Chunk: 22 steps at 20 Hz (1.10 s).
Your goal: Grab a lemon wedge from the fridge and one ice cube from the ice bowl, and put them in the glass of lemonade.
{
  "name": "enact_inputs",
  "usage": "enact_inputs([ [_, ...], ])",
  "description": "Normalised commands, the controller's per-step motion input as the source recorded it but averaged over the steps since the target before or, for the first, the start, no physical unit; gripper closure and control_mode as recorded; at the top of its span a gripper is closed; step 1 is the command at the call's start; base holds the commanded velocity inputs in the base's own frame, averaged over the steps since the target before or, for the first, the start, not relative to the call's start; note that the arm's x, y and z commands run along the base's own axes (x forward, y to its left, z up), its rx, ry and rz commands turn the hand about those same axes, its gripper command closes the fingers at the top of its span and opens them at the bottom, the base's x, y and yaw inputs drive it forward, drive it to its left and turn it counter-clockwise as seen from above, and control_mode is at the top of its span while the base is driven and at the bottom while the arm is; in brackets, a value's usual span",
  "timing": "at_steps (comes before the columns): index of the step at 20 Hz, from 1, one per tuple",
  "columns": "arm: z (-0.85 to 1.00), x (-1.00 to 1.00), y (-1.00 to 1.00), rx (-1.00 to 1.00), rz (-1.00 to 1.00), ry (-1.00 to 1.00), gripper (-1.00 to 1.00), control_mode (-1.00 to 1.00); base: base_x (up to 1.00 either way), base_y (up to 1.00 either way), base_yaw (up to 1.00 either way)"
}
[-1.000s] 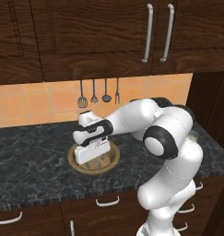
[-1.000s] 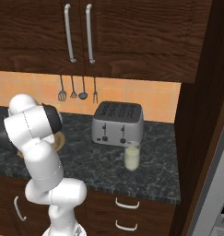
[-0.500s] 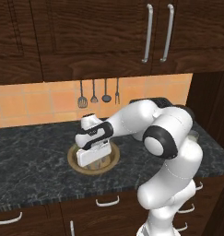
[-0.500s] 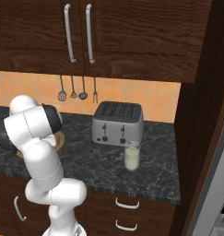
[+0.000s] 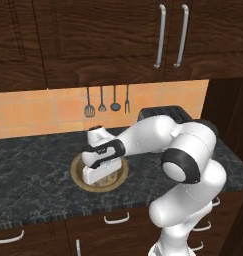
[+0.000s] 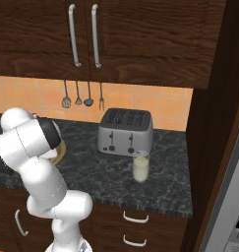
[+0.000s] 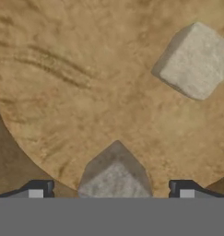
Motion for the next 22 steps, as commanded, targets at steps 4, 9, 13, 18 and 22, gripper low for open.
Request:
enact_inputs([
  [4, -0.02, 0.0, 0.0, 0.0, 0.0, 0.0, -1.0, -1.0, 0.0, 0.0, 0.0],
  [9, -0.3, 0.0, 0.0, 0.0, 0.0, 0.0, -1.0, -1.0, 0.0, 0.0, 0.0],
  [13, -0.06, 0.0, 0.0, 0.0, 0.0, 0.0, -1.0, -1.0, 0.0, 0.0, 0.0],
  [18, 0.0, 0.0, 0.0, 0.0, 0.0, 0.0, 1.0, -1.0, 0.0, 0.0, 0.0],
  [22, 0.0, 0.0, 0.0, 0.0, 0.0, 0.0, 1.0, -1.0, 0.0, 0.0, 0.0],
])
